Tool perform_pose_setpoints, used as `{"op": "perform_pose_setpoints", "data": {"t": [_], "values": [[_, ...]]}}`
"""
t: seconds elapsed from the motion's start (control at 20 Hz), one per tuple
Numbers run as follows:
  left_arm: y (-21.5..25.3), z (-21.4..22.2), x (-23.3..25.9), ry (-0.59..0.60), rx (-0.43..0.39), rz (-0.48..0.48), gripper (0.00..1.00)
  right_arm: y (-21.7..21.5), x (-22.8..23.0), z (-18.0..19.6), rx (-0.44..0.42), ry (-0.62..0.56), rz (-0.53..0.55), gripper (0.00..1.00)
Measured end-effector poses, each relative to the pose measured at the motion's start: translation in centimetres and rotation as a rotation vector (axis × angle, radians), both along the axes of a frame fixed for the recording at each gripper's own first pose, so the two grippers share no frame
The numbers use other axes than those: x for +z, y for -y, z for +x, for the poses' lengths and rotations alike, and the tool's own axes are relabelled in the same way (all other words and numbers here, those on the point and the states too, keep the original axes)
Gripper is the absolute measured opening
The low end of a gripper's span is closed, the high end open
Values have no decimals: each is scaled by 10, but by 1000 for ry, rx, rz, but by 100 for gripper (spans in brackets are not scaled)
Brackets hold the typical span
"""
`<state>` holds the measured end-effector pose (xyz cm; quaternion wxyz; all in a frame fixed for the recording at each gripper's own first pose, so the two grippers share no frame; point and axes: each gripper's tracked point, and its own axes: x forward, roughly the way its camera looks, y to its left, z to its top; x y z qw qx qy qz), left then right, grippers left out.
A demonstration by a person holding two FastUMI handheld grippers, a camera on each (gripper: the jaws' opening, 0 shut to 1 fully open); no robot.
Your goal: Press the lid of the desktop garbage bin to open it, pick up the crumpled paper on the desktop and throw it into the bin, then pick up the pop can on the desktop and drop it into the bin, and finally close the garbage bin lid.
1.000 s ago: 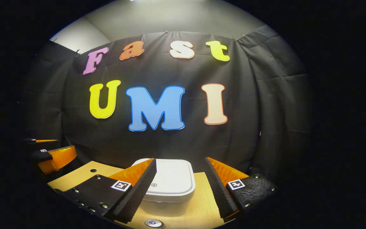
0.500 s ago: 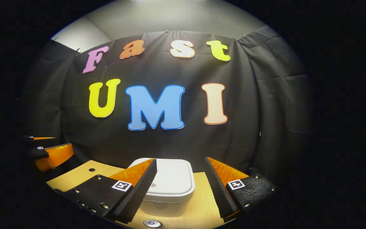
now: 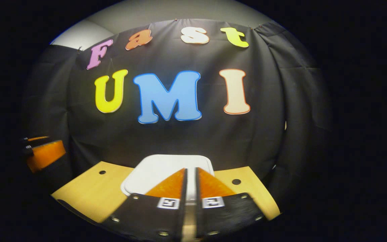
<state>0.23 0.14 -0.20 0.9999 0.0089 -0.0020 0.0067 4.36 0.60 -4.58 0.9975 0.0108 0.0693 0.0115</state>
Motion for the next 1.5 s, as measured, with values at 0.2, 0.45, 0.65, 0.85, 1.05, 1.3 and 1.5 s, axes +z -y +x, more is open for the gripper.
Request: {"op": "perform_pose_setpoints", "data": {"t": [0.2, 0.45, 0.65, 0.85, 1.05, 1.3, 1.5], "values": [[-2, 3, -4, -5, 12, 1, 95, -6, -14, 12, 34, -25, -8, 8], [-5, 5, -6, -5, 26, 1, 95, -10, -29, 21, 65, -69, -14, 8], [-7, 6, -9, -10, 31, -3, 94, -11, -51, 26, 69, -141, -10, 8], [-10, 7, -12, -16, 35, -7, 95, -12, -55, 28, 74, -144, 0, 9], [-11, 8, -16, -22, 33, -17, 94, -11, -55, 27, 107, -149, 70, 9], [-9, 5, -12, -11, 23, -10, 94, -11, -56, 28, 97, -108, 3, 1], [-7, 1, -10, -2, 17, -8, 95, -11, -58, 28, 105, -116, 47, 1]]}}
